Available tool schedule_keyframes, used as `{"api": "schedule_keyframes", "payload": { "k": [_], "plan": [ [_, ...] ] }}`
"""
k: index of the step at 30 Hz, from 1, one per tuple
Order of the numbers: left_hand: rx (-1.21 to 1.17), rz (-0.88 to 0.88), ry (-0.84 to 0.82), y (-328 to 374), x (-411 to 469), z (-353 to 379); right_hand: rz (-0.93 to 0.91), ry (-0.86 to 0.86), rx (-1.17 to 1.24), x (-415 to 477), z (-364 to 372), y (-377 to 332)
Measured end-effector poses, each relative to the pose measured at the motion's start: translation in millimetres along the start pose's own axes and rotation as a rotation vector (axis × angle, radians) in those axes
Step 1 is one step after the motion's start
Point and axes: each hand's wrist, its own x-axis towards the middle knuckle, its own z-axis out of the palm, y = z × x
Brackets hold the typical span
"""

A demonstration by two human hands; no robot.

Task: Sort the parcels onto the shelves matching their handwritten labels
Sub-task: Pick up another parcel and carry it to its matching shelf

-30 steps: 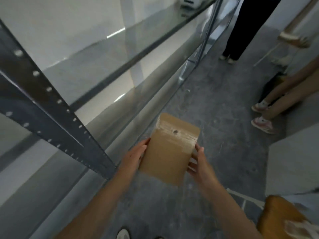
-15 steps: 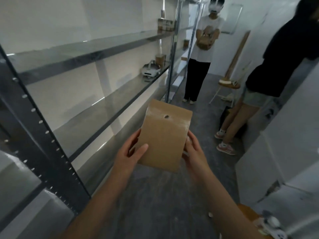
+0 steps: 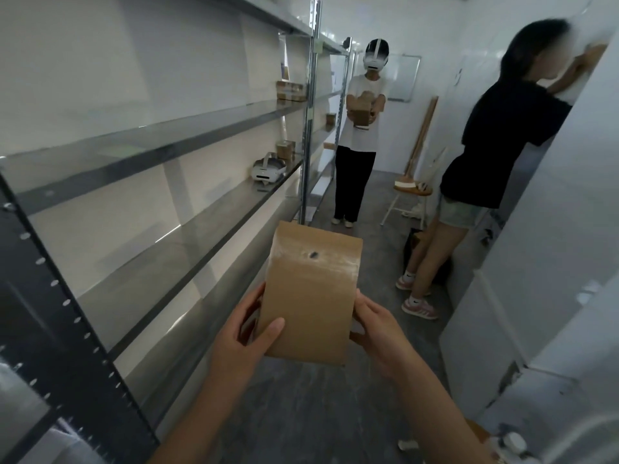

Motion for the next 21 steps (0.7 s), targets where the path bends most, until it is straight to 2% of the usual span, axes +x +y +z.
{"api": "schedule_keyframes", "payload": {
  "k": [8, 14, 17, 21],
  "plan": [
    [0.054, 0.009, -0.007, 6, 2, -7, 0.036, -0.003, -0.077, -4, 5, -22],
    [0.104, 0.071, -0.056, 18, -1, -4, -0.031, 0.04, -0.107, -7, 9, -28],
    [0.196, 0.175, -0.005, 19, 1, -6, -0.026, 0.021, -0.062, -8, 9, -27],
    [0.317, 0.278, 0.158, 18, 5, -4, -0.034, -0.009, -0.043, -9, 16, -25]
  ]
}}
